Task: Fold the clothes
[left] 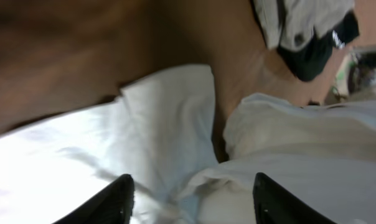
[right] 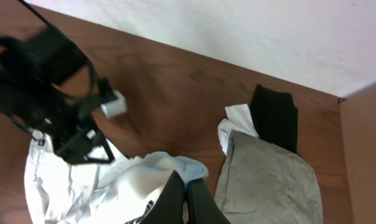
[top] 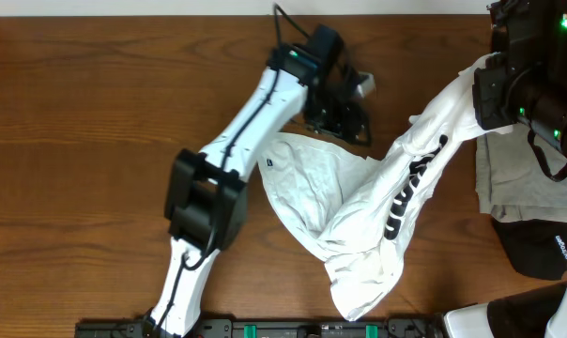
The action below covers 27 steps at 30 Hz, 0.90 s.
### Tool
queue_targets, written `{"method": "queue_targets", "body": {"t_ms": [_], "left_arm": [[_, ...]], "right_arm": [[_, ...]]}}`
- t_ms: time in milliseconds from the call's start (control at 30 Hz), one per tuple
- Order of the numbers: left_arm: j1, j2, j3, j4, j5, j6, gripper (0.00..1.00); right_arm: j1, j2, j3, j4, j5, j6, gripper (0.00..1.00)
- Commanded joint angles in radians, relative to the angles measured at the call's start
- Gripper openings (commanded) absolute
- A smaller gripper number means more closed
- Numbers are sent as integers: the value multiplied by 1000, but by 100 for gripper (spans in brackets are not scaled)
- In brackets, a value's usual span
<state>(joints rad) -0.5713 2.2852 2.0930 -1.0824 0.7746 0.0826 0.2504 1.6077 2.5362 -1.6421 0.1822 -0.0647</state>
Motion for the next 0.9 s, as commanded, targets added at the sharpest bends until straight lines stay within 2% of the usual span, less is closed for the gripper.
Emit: {"method": "queue_targets", "body": {"t_ms": [0, 100, 300, 500, 533, 567, 600, 667, 700, 867], "left_arm": [[-35, 64, -8, -26, 46, 18, 64], [-62, 101, -10, -44, 49, 18, 66], [-100, 162, -10, -50, 48, 17, 79], [-121, 212, -14, -58, 44, 10, 79], [-122, 219, -14, -58, 44, 10, 75], [-124, 224, -14, -58, 43, 11, 64], [-124, 226, -14, -58, 36, 10, 50], [-124, 228, -14, -64, -11, 10, 13], [-124, 228, -14, -71, -42, 10, 6], [-108, 225, -14, -110, -245, -8, 6]], "right_arm": [[-16, -13, 8, 0, 19, 16, 1], [-16, -13, 8, 0, 19, 16, 1], [-15, -14, 8, 0, 8, 16, 1], [-16, -19, 8, 1, 0, 16, 1], [-16, -23, 8, 2, 1, 16, 1], [-16, -25, 8, 3, 1, 16, 1], [-16, -29, 8, 3, 1, 16, 1], [-16, -36, 8, 4, 1, 16, 2], [-16, -40, 8, 4, 1, 16, 1], [-16, -56, 8, 8, 1, 16, 1]]}}
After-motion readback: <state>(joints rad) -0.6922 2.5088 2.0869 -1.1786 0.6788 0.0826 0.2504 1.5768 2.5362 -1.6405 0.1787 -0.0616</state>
